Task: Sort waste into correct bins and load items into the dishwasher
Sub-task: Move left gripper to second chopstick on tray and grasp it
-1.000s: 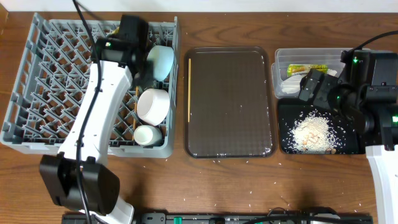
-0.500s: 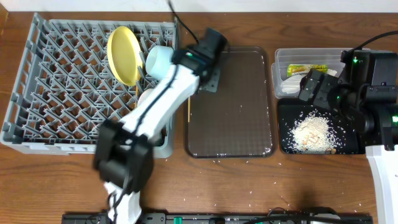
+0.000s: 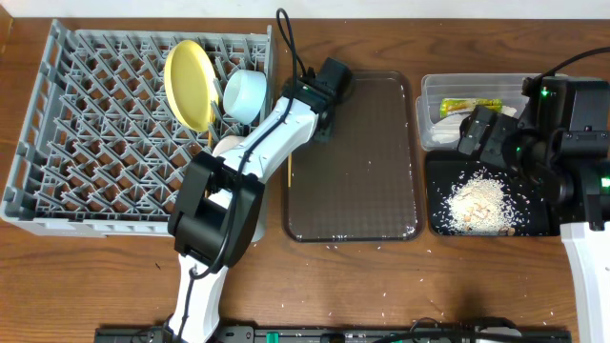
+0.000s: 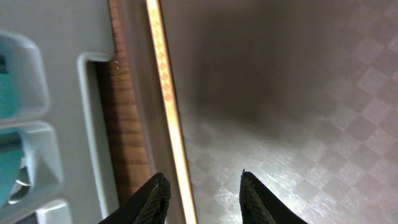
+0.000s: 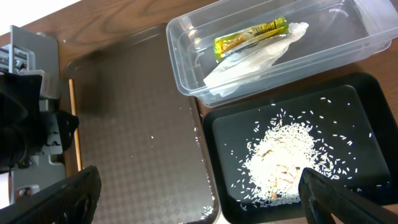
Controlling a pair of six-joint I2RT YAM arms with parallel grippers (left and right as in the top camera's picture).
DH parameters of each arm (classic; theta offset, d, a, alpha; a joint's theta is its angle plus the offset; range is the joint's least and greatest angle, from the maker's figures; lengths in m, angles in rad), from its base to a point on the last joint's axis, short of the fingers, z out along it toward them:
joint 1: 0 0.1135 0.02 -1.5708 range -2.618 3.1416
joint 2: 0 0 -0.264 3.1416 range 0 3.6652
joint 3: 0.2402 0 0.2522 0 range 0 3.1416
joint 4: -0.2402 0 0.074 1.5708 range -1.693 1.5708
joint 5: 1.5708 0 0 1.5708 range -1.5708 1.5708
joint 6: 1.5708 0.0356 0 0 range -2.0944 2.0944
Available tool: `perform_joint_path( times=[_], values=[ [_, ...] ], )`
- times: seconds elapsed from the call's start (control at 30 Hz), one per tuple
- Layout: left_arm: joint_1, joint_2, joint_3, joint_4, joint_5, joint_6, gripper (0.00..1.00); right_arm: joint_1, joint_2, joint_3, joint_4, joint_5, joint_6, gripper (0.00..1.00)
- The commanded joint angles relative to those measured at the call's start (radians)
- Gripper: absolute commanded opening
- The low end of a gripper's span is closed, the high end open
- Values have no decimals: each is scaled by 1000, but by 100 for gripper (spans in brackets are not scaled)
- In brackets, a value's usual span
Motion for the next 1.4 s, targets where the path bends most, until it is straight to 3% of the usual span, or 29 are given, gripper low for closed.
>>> perform_joint_path(
  times=[0.0, 0.57, 1.37],
  values=[
    [31, 15, -7, 11, -45, 17, 38, -10, -3, 4, 0, 6, 9, 99],
    [58, 15, -19, 41, 35, 74, 38, -10, -3, 4, 0, 6, 9, 99],
    [58, 53, -86, 140, 65, 58, 38, -10, -3, 4, 0, 6, 9, 99]
  ],
)
